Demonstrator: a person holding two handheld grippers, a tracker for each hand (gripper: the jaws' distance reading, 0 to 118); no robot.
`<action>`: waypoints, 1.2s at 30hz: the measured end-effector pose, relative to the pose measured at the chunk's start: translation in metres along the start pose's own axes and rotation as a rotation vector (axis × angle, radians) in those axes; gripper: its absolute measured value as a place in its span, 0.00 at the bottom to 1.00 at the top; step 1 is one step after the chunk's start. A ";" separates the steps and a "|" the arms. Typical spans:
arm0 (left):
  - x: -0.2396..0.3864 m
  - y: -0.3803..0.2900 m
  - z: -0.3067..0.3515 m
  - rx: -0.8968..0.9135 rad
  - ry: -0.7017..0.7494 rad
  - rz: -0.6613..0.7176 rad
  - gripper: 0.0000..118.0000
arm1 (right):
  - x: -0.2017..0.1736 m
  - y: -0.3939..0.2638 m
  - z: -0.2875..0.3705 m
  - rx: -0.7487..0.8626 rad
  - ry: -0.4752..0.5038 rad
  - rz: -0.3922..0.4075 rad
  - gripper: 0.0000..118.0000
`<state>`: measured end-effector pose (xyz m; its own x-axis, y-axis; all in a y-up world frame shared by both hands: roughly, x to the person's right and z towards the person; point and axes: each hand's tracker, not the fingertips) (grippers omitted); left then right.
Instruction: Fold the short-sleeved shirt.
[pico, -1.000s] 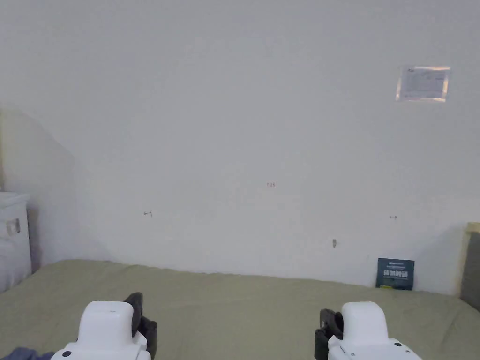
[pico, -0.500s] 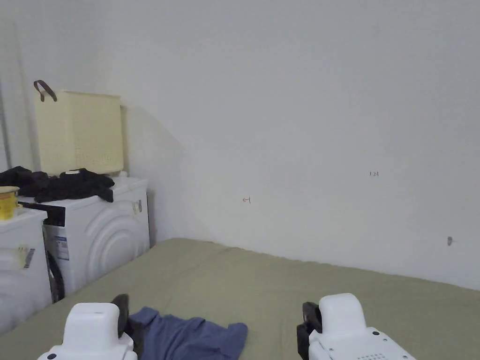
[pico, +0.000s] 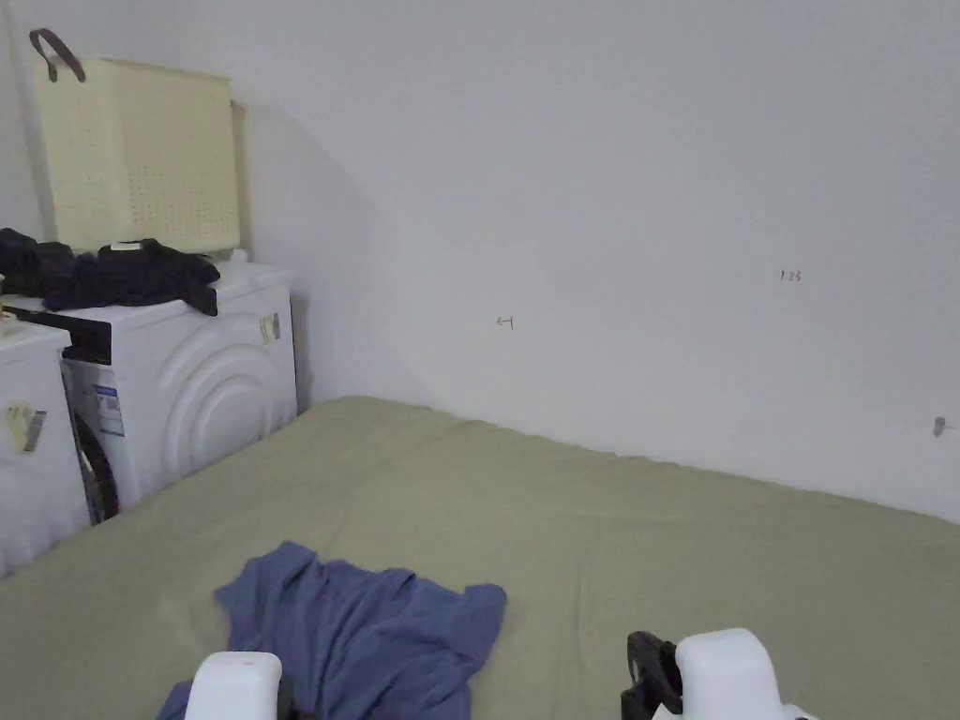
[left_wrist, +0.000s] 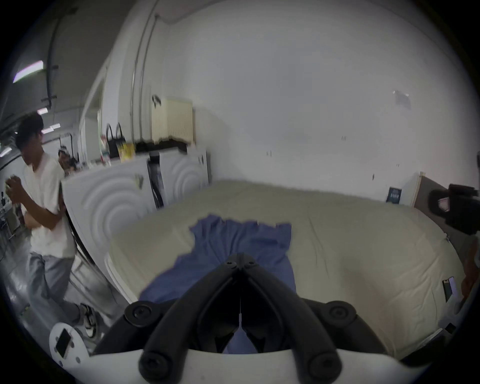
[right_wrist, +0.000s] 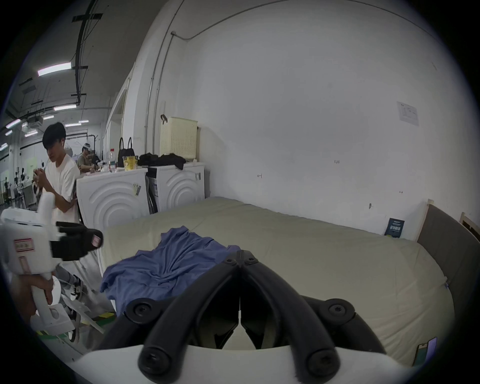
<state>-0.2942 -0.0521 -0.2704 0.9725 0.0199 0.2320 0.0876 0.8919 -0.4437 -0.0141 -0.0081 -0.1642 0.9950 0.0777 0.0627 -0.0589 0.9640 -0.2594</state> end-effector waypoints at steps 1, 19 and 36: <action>-0.002 -0.004 -0.016 -0.033 -0.014 0.008 0.00 | -0.001 -0.004 -0.008 -0.014 0.004 0.019 0.00; 0.006 -0.026 -0.268 -0.364 -0.138 -0.249 0.98 | 0.004 -0.082 -0.113 -0.231 0.009 0.094 0.00; -0.009 -0.037 -0.329 -0.478 -0.087 -0.110 0.01 | 0.032 -0.096 -0.093 -0.270 -0.044 0.076 0.00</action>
<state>-0.2354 -0.2342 -0.5410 0.9323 -0.0070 0.3616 0.2973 0.5844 -0.7551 0.0313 -0.1216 -0.2271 0.9838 0.1636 0.0734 -0.1036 0.8528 -0.5119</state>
